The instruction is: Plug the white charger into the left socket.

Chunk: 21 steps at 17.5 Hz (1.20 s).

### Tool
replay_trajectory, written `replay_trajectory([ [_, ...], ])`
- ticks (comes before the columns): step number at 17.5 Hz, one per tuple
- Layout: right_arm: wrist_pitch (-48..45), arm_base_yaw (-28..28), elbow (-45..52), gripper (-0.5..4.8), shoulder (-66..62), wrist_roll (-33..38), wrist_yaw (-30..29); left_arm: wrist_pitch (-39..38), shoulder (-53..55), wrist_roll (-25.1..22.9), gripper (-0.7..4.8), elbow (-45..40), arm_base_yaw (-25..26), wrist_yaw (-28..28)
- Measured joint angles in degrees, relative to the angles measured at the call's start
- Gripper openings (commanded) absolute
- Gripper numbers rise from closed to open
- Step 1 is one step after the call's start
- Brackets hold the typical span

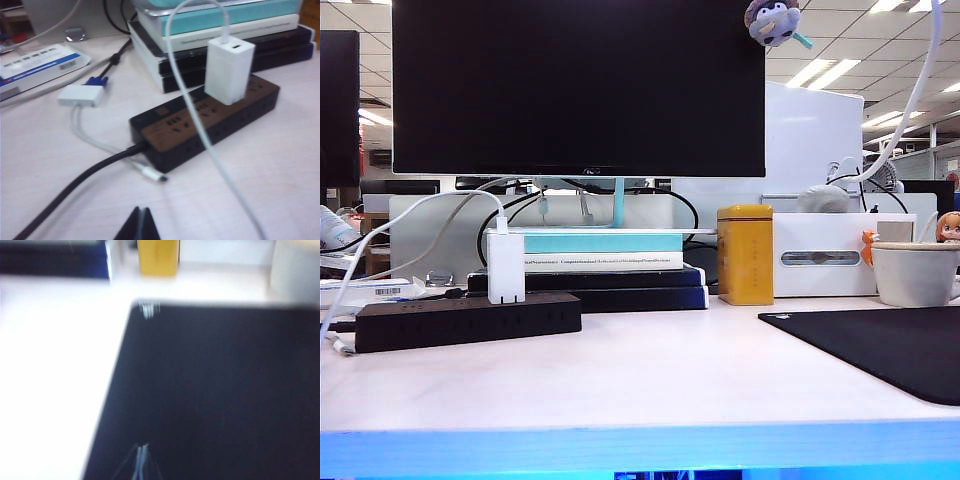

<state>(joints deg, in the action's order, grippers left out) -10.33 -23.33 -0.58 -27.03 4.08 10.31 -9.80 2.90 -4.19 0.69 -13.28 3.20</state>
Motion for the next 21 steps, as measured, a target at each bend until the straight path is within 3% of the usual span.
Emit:
replay_trajectory([
  [4,2.32,4.96,0.02,0.22,14.64,0.02,0.00,-0.02,-0.90,-0.02,-0.05,0.00,7.08,-0.44],
  [8,2.27,14.38,0.02,0.22,24.35,0.02,0.02,0.15,-2.58,-0.02,-0.05,0.00,12.20,-0.59],
  [12,1.44,21.03,0.00,0.22,26.80,0.07,0.15,0.13,-2.58,-0.02,-0.05,0.00,13.49,-0.59],
  [17,7.72,22.64,0.00,0.22,26.53,0.07,-0.70,0.11,-2.58,-0.02,-0.05,0.00,13.49,-0.61],
  [21,7.74,22.62,0.00,0.22,26.86,0.07,-7.48,0.13,-2.58,-0.02,-0.05,0.00,13.46,-0.61],
])
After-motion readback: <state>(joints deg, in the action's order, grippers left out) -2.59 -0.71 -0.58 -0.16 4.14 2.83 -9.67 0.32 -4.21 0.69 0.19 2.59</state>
